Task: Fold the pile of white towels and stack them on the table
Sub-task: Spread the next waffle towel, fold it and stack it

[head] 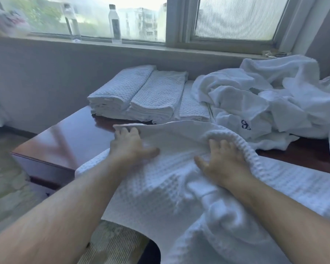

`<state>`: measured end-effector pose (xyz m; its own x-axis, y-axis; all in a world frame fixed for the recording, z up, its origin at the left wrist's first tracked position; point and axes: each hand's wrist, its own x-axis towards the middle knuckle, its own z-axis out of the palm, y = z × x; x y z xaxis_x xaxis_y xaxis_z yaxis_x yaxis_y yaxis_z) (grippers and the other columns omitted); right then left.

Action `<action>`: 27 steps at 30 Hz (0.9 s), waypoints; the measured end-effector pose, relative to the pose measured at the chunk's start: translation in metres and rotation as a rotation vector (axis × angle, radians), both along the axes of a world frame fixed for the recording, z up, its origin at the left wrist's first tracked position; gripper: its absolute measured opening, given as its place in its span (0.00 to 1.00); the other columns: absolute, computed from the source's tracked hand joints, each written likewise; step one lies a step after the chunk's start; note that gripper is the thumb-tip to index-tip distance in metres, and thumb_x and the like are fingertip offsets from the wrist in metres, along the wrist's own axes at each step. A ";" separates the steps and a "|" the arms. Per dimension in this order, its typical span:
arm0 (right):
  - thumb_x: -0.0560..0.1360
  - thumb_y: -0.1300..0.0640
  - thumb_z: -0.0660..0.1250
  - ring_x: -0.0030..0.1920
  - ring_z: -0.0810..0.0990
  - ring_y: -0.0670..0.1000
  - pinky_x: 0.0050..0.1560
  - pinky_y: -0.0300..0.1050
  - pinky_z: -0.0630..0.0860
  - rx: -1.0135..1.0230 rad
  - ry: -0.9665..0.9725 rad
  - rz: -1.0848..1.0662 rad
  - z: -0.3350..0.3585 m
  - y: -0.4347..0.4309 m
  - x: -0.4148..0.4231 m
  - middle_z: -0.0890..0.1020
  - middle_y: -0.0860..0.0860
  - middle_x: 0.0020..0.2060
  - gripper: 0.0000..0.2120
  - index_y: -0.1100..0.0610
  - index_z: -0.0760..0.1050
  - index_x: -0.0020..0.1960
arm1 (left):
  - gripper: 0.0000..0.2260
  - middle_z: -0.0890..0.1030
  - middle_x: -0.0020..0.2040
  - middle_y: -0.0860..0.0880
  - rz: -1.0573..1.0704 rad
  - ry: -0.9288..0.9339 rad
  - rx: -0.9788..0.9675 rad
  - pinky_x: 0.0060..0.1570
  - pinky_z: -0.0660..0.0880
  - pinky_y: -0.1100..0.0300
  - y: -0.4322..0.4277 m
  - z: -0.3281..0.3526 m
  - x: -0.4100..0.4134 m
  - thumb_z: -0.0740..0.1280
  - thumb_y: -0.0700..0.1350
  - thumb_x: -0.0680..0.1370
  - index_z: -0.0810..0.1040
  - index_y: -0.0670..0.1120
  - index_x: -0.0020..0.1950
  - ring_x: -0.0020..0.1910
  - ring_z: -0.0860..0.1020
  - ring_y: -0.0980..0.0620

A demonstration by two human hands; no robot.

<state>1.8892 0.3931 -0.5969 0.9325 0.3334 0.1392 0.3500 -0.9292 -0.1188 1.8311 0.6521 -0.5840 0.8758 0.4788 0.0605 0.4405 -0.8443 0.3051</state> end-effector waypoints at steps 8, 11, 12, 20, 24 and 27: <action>0.77 0.28 0.50 0.81 0.42 0.52 0.78 0.53 0.40 -0.096 0.216 0.311 -0.007 0.011 0.010 0.45 0.47 0.82 0.39 0.44 0.48 0.82 | 0.34 0.69 0.76 0.45 -0.114 0.155 -0.242 0.72 0.63 0.47 0.042 0.018 0.008 0.48 0.71 0.79 0.67 0.51 0.77 0.74 0.67 0.43; 0.76 0.27 0.50 0.81 0.39 0.49 0.78 0.51 0.39 -0.127 0.223 0.409 -0.006 0.005 0.011 0.43 0.44 0.82 0.39 0.41 0.46 0.82 | 0.29 0.62 0.80 0.50 -0.139 0.208 -0.187 0.77 0.54 0.43 0.044 0.023 0.022 0.46 0.66 0.83 0.60 0.54 0.81 0.79 0.60 0.45; 0.75 0.26 0.49 0.81 0.38 0.48 0.77 0.50 0.39 -0.130 0.231 0.442 -0.005 0.003 0.011 0.42 0.42 0.82 0.40 0.40 0.45 0.82 | 0.27 0.62 0.81 0.49 -0.137 0.224 -0.153 0.77 0.52 0.43 0.042 0.023 0.026 0.48 0.63 0.84 0.60 0.53 0.81 0.79 0.60 0.45; 0.72 0.25 0.48 0.80 0.42 0.42 0.76 0.44 0.42 -0.039 0.220 0.521 -0.004 0.014 0.007 0.48 0.38 0.81 0.38 0.36 0.54 0.79 | 0.35 0.70 0.73 0.41 -0.045 0.215 0.118 0.65 0.69 0.46 0.020 0.009 0.021 0.63 0.67 0.77 0.65 0.45 0.74 0.71 0.66 0.39; 0.70 0.23 0.46 0.81 0.44 0.44 0.77 0.48 0.44 -0.004 0.222 0.449 -0.008 0.030 0.010 0.51 0.39 0.81 0.40 0.36 0.55 0.79 | 0.46 0.56 0.80 0.39 0.147 0.343 0.022 0.70 0.60 0.36 0.017 0.003 0.009 0.54 0.76 0.73 0.52 0.47 0.81 0.77 0.56 0.34; 0.69 0.22 0.44 0.80 0.42 0.43 0.77 0.47 0.42 -0.001 0.216 0.478 -0.013 0.030 0.012 0.48 0.38 0.81 0.41 0.36 0.51 0.80 | 0.43 0.42 0.83 0.43 0.167 0.300 -0.025 0.75 0.42 0.33 0.019 -0.011 0.001 0.44 0.76 0.75 0.44 0.52 0.83 0.81 0.42 0.37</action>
